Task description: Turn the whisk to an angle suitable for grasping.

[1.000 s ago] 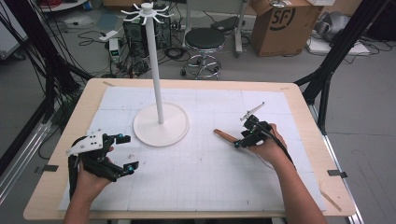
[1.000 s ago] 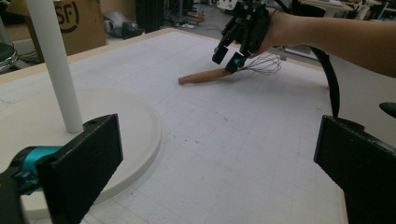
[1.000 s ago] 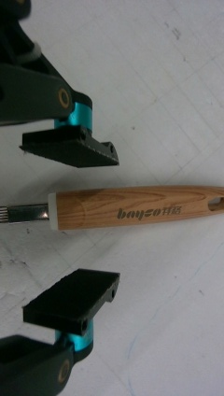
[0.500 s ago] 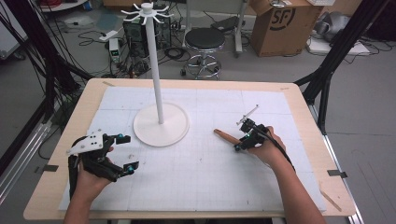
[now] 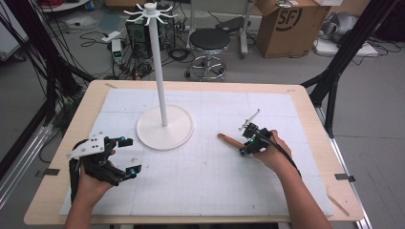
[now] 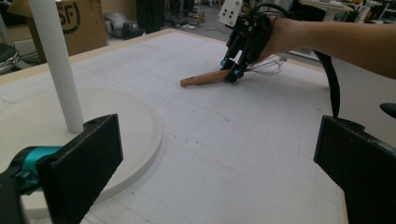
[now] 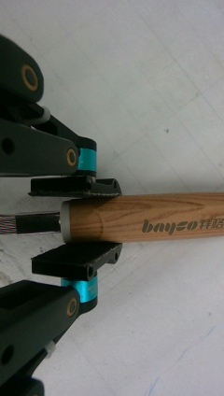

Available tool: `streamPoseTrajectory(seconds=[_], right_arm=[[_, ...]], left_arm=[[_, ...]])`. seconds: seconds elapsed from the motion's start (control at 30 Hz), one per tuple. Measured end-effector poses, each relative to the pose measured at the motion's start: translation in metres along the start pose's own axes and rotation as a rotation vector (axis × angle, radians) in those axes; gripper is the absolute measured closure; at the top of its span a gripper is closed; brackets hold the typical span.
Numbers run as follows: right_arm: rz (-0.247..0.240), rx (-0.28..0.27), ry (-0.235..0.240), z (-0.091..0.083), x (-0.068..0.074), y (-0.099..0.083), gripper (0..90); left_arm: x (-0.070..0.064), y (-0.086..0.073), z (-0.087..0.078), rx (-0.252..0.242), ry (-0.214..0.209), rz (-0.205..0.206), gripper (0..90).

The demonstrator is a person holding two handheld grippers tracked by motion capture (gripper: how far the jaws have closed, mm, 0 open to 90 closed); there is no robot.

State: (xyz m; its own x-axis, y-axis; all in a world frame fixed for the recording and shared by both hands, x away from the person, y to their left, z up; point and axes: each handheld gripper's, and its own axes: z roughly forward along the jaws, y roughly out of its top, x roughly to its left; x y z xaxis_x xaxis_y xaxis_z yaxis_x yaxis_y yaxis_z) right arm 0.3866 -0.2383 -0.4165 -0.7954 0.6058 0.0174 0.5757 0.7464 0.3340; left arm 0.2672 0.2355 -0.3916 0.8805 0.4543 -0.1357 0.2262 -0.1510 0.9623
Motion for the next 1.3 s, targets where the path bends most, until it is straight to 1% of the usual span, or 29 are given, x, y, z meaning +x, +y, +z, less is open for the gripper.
streamPoseTrajectory(seconds=[0.03, 0.13, 0.17, 0.2, 0.27, 0.37, 0.4, 0.43, 0.47, 0.5, 0.53, 0.63, 0.67, 0.7, 0.73, 0.77, 0.8, 0.83, 0.87, 0.9, 0.93, 1.0, 1.03, 1.13, 1.17, 1.27, 1.3], right_arm=[[-0.009, 0.000, 0.000, 0.000, 0.000, 0.000, 69.1], [-0.010, 0.004, 0.007, -0.001, 0.001, 0.000, 69.3], [-0.026, -0.007, 0.024, -0.002, 0.002, -0.001, 69.4], [-0.026, -0.007, 0.024, -0.002, 0.002, -0.001, 69.4], [-0.033, -0.058, 0.031, -0.010, 0.005, -0.001, 69.5], [-0.027, -0.130, 0.053, -0.022, 0.008, -0.002, 69.5], [-0.027, -0.130, 0.053, -0.022, 0.008, -0.002, 69.5], [-0.032, -0.151, 0.060, -0.026, 0.009, -0.003, 69.6], [-0.035, -0.190, 0.059, -0.034, 0.010, -0.005, 69.6], [-0.033, -0.209, 0.064, -0.039, 0.010, -0.006, 69.6], [-0.032, -0.230, 0.075, -0.043, 0.010, -0.007, 69.6], [-0.030, -0.298, 0.088, -0.054, 0.009, -0.011, 69.6], [-0.030, -0.298, 0.088, -0.054, 0.009, -0.011, 69.6], [-0.029, -0.345, 0.104, -0.061, 0.008, -0.014, 69.6], [-0.020, -0.360, 0.110, -0.064, 0.008, -0.016, 69.7], [-0.023, -0.380, 0.111, -0.067, 0.007, -0.017, 69.7], [-0.023, -0.380, 0.111, -0.067, 0.007, -0.017, 69.7], [-0.016, -0.420, 0.121, -0.073, 0.008, -0.020, 69.7], [-0.016, -0.420, 0.121, -0.073, 0.008, -0.020, 69.7], [-0.014, -0.458, 0.124, -0.079, 0.008, -0.023, 69.7], [-0.015, -0.478, 0.129, -0.083, 0.008, -0.024, 69.7], [-0.018, -0.507, 0.132, -0.089, 0.009, -0.025, 69.8], [-0.018, -0.507, 0.132, -0.089, 0.009, -0.025, 69.8], [-0.032, -0.552, 0.137, -0.099, 0.011, -0.025, 69.8], [-0.032, -0.552, 0.137, -0.099, 0.011, -0.025, 69.8], [-0.043, -0.583, 0.143, -0.107, 0.014, -0.022, 69.8], [-0.050, -0.609, 0.146, -0.111, 0.015, -0.020, 69.8]], left_arm=[[0.000, 0.000, 0.000, -0.002, -0.001, 0.002, 1.8], [0.000, 0.000, -0.001, -0.002, -0.001, 0.001, 1.8], [0.000, 0.000, -0.001, -0.004, 0.001, 0.002, 1.8], [0.001, 0.000, -0.001, -0.005, 0.001, 0.002, 1.8], [0.001, 0.000, -0.002, -0.006, 0.000, 0.002, 1.8], [0.001, 0.000, -0.002, -0.007, -0.001, 0.002, 1.8], [0.001, 0.000, -0.002, -0.006, 0.000, 0.002, 1.8], [0.001, 0.000, -0.002, -0.006, 0.000, 0.002, 1.8], [0.001, 0.000, -0.002, -0.006, 0.001, 0.002, 1.8], [0.001, 0.000, -0.002, -0.006, 0.001, 0.002, 1.8], [0.001, 0.000, -0.002, -0.006, 0.001, 0.002, 1.8], [0.000, 0.001, -0.002, -0.007, 0.002, 0.003, 1.8], [0.001, 0.001, -0.002, -0.007, 0.001, 0.003, 1.8], [0.001, 0.001, -0.002, -0.007, 0.002, 0.003, 1.8], [0.001, 0.001, -0.002, -0.006, 0.003, 0.004, 1.8], [0.001, 0.001, -0.002, -0.006, 0.004, 0.003, 1.8], [0.001, 0.001, -0.002, -0.007, 0.005, 0.003, 1.8], [0.000, 0.001, -0.002, -0.007, 0.004, 0.003, 1.8], [0.000, 0.001, -0.002, -0.008, 0.005, 0.004, 1.8], [0.000, 0.001, -0.002, -0.008, 0.005, 0.004, 1.8], [0.000, 0.001, -0.002, -0.008, 0.003, 0.003, 1.8], [0.000, 0.001, -0.002, -0.005, 0.002, 0.005, 1.8], [0.000, 0.001, -0.002, -0.004, 0.002, 0.005, 1.8], [0.000, 0.001, -0.002, -0.005, 0.002, 0.003, 1.8], [0.001, 0.001, -0.002, -0.005, 0.002, 0.006, 1.8], [0.002, 0.001, -0.003, -0.007, 0.000, 0.003, 1.8], [0.002, 0.001, -0.002, -0.009, 0.002, 0.001, 1.8]])
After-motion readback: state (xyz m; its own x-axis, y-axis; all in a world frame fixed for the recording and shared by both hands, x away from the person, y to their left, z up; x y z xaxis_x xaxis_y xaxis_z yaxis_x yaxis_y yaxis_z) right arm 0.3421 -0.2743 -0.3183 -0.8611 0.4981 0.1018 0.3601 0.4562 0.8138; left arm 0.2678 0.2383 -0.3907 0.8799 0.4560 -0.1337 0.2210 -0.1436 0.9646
